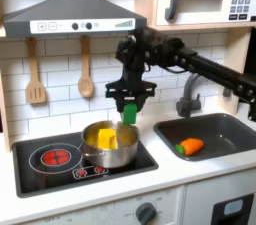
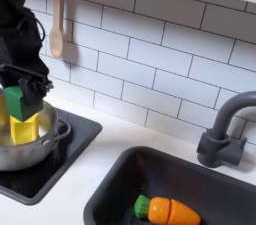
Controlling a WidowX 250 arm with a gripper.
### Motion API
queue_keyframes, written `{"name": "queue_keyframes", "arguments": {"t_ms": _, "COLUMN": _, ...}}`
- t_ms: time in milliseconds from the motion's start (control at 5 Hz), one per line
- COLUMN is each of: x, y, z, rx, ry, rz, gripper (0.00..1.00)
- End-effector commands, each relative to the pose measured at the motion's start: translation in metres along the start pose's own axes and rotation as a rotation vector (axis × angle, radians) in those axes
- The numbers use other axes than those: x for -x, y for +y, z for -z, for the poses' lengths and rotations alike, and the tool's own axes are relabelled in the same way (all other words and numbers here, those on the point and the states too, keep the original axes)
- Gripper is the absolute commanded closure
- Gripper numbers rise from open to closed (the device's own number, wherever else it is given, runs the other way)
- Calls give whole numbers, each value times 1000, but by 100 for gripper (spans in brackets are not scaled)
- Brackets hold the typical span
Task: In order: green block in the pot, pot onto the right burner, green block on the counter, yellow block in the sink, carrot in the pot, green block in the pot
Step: 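Take the green block out of the pot and put it on the counter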
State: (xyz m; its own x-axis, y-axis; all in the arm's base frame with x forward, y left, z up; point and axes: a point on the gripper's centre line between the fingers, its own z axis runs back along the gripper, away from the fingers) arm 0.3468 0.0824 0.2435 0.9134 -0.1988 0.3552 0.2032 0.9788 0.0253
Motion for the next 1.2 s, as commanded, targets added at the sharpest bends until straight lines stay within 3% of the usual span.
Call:
{"name": "queue_keyframes", "arguments": {"t_ms": 0, "x": 2, "y": -32, "z": -10, "rx": 49, "ry": 6, "rz": 16, "gripper": 100}}
{"name": "queue_keyframes", "arguments": {"t_ms": 200, "x": 6, "y": -45, "z": -12, "rx": 62, "ry": 6, "rz": 13, "gripper": 100}}
{"name": "queue_keyframes", "arguments": {"t_ms": 600, "x": 23, "y": -69, "z": 1, "rx": 103, "ry": 61, "rz": -22, "gripper": 100}}
{"name": "queue_keyframes", "arguments": {"t_ms": 1000, "x": 30, "y": -73, "z": 20, "rx": 96, "ry": 90, "rz": -49, "gripper": 100}}
